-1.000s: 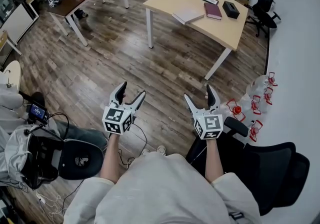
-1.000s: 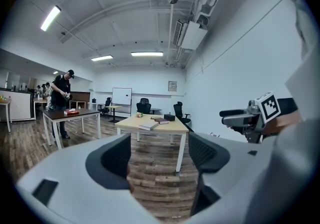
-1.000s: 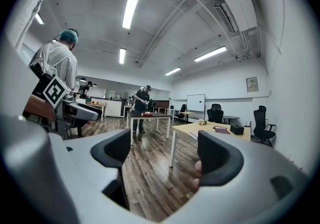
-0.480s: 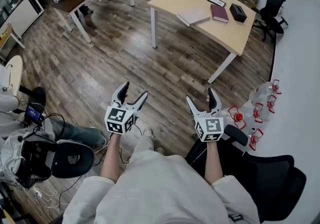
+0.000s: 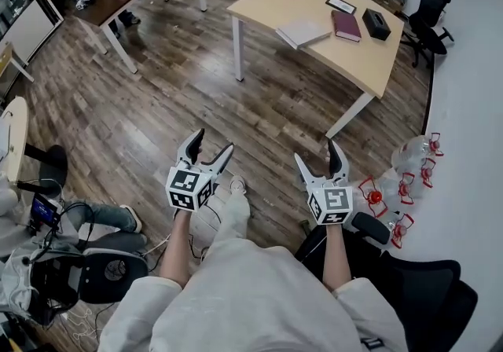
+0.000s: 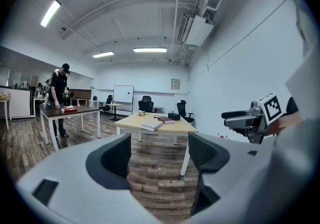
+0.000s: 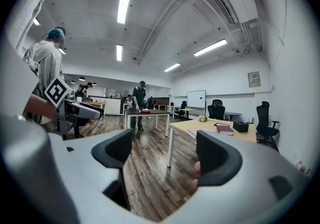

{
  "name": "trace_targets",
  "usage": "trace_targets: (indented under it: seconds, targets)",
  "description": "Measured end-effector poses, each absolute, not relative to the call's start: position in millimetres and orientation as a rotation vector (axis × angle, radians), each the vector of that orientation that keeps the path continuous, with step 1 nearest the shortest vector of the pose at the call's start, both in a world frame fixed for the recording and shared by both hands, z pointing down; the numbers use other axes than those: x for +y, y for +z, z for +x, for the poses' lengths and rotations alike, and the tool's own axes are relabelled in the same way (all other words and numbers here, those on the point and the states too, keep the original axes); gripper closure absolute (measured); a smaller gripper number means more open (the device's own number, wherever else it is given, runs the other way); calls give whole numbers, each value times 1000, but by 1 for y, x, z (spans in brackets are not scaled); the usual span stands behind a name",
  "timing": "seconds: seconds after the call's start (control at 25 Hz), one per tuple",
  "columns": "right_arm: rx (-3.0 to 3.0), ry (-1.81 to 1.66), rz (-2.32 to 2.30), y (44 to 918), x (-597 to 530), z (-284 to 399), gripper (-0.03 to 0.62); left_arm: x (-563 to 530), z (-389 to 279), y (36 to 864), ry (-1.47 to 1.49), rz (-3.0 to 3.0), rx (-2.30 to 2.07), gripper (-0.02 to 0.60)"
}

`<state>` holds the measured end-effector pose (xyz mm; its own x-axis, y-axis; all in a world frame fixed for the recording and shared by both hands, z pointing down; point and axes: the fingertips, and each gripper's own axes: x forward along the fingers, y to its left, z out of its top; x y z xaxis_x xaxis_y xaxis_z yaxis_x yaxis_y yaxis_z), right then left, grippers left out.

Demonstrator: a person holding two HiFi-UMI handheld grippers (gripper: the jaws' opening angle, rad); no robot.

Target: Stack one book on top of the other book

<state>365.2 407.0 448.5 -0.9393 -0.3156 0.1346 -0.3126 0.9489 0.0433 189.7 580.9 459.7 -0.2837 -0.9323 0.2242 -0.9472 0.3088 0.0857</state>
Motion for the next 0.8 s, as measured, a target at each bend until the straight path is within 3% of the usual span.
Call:
trace_targets:
  seconds: [0.8]
  targets:
    - [-2922, -48, 602, 438, 262, 181, 210, 415, -11, 461, 73, 1814, -2249, 227]
